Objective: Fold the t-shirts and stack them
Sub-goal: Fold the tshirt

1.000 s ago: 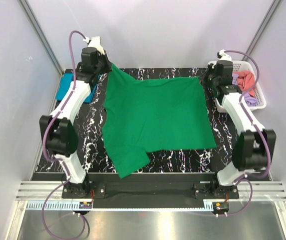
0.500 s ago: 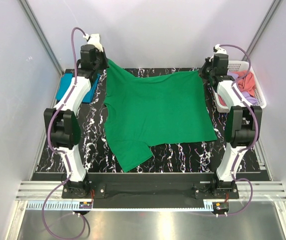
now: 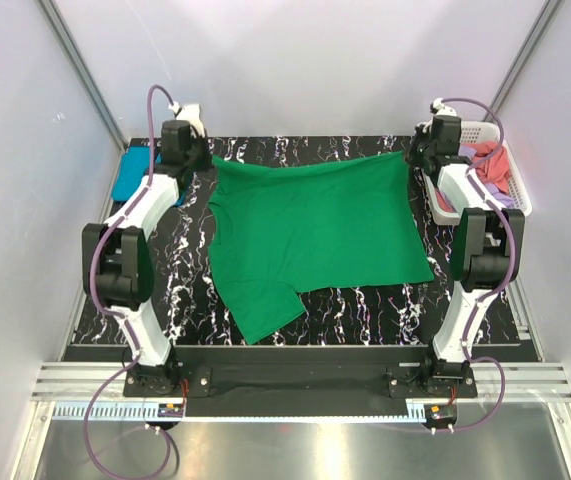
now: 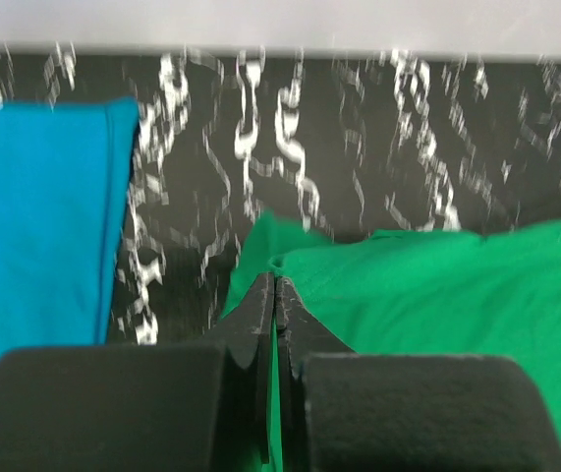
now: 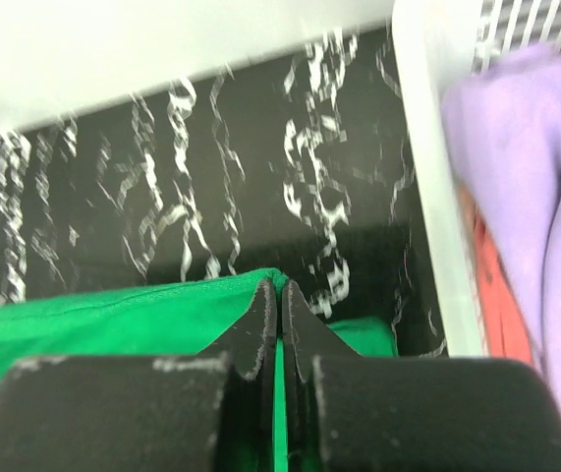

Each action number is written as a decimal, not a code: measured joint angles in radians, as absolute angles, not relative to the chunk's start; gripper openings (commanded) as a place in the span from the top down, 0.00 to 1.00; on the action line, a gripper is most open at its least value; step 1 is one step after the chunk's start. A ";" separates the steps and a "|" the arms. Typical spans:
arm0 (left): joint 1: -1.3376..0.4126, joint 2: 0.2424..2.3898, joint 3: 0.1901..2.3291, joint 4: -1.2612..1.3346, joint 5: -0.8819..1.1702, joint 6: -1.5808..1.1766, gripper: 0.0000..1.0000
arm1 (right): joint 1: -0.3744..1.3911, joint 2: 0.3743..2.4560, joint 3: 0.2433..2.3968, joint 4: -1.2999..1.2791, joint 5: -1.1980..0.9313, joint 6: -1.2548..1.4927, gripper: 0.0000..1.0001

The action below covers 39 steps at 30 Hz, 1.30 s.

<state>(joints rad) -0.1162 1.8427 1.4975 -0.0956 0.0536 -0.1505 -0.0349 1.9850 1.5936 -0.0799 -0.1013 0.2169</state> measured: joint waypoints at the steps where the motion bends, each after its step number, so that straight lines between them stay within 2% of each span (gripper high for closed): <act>1: -0.116 1.829 1.465 -0.090 0.054 -0.155 1.00 | -0.035 1.985 1.585 -0.092 -0.101 0.215 1.00; 16: -0.132 1.675 1.277 -0.084 0.101 -0.211 1.00 | -0.042 1.976 1.436 -0.153 -0.099 0.202 1.00; 25: -0.147 1.560 1.159 -0.147 0.117 -0.229 1.00 | -0.046 1.893 1.372 -0.165 -0.089 0.202 1.00; 39: -0.147 1.504 1.050 -0.234 0.136 -0.229 1.00 | -0.046 1.834 1.264 -0.165 -0.087 0.202 1.00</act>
<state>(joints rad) -0.1474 1.5040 1.0500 -0.2340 0.1364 -0.2291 -0.0463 1.8336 1.2636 -0.1650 -0.0872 0.2020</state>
